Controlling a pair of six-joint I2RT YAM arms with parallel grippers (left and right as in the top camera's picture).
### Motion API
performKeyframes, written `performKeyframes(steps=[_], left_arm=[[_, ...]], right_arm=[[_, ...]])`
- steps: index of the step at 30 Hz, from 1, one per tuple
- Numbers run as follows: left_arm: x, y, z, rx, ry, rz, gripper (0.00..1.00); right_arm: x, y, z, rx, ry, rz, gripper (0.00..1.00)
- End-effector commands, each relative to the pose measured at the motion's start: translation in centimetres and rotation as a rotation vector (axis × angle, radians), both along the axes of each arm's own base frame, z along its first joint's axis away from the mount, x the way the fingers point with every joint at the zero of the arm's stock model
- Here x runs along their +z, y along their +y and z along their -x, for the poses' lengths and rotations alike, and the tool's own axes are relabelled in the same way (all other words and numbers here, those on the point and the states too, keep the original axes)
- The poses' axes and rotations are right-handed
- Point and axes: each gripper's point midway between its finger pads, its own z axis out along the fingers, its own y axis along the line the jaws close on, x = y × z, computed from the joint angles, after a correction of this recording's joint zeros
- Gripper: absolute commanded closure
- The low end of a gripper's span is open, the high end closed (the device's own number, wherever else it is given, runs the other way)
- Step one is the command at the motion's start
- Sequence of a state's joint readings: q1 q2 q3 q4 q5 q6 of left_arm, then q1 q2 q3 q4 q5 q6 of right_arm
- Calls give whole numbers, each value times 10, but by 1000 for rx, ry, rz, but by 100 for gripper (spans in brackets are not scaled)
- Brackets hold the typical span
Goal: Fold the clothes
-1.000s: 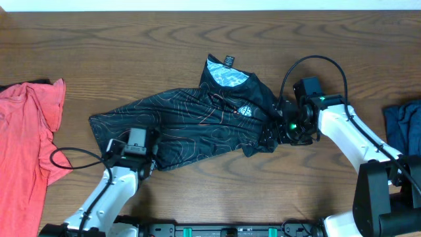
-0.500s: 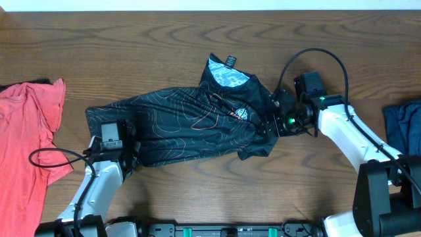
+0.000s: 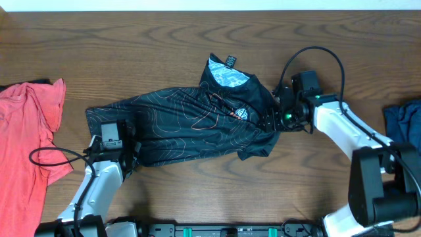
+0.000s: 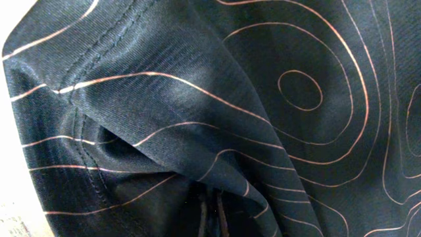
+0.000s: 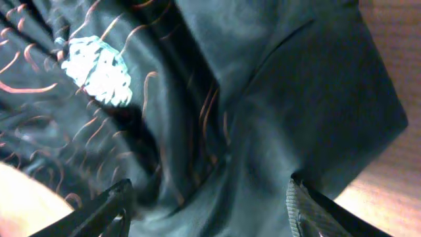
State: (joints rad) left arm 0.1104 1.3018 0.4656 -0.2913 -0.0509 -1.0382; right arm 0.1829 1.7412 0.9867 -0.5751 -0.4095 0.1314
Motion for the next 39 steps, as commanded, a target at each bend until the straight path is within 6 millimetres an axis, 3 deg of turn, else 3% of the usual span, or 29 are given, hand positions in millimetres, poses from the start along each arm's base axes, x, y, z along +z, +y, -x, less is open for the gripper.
performKeyframes(steps=[1,4,6,7,8,20,21,22,24,27,32,35,39], left_arm=[[1,0,-2,-14,7,3,94],[1,0,-2,-22,8,3,94],[1,-1,-2,-30,8,2,94],[1,-1,-2,-30,9,3,94],[1,-1,-2,-32,9,2,94],[1,-1,-2,-66,14,-6,94],[1,-1,-2,-65,14,-6,94],[1,-1,-2,-65,14,-5,94],[1,-1,-2,-65,14,-5,94],[1,-1,-2,-65,14,-6,94],[1,-1,-2,-65,14,-6,94],[1,-1,-2,-65,13,-6,94],[1,-1,-2,-65,14,-6,94]], right_arm=[[-6,1,-8,-53,15,-5,32],[-9,3,-12,-63,15,-20,39],[-8,4,-14,-65,9,-22,65],[-8,4,-15,-70,5,-24,87],[-8,4,-16,-75,4,-26,99],[-4,4,-21,-89,-14,-34,96],[-4,5,-20,-86,-12,-36,48],[-4,5,-19,-81,-10,-35,25],[-5,4,-18,-67,-12,-30,1],[-5,5,-19,-66,-18,-31,1],[-3,7,-24,-72,-37,-42,45],[-2,8,-27,-84,-43,-48,48],[-3,11,-26,-89,-38,-51,44]])
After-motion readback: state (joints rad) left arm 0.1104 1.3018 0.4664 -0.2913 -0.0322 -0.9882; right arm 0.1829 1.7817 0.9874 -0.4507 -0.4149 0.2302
